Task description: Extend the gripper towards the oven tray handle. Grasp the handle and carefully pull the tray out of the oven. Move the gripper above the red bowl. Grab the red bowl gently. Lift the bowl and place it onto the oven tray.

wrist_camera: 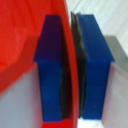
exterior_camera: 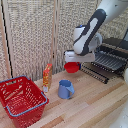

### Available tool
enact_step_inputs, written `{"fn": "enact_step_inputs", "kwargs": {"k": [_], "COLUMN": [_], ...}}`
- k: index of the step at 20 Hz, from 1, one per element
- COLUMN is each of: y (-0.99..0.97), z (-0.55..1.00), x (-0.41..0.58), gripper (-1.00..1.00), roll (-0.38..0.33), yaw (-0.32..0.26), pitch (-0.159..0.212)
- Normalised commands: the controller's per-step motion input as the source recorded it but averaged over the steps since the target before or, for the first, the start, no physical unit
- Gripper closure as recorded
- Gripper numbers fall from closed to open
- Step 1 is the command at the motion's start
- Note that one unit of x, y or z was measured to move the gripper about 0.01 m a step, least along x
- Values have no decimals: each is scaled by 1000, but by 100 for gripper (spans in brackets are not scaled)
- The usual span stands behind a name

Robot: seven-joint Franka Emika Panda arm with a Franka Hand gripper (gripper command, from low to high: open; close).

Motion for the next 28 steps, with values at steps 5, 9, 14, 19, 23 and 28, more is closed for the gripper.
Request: {"fn": "enact_step_inputs", "kwargs": {"k": [5,9,14,19,23,28], "y": [-70,-374,-461,-571,-695,-763], "z": [484,406,357,437,392,458], "x": [298,325,333,219,125,5], "gripper": [100,100,100,100,100,100], "roll": [-13,20,2,29,30,20], "yaw": [-249,-188,-188,-168,-143,-139], "pitch": [-13,-45,-59,-20,-18,0]}}
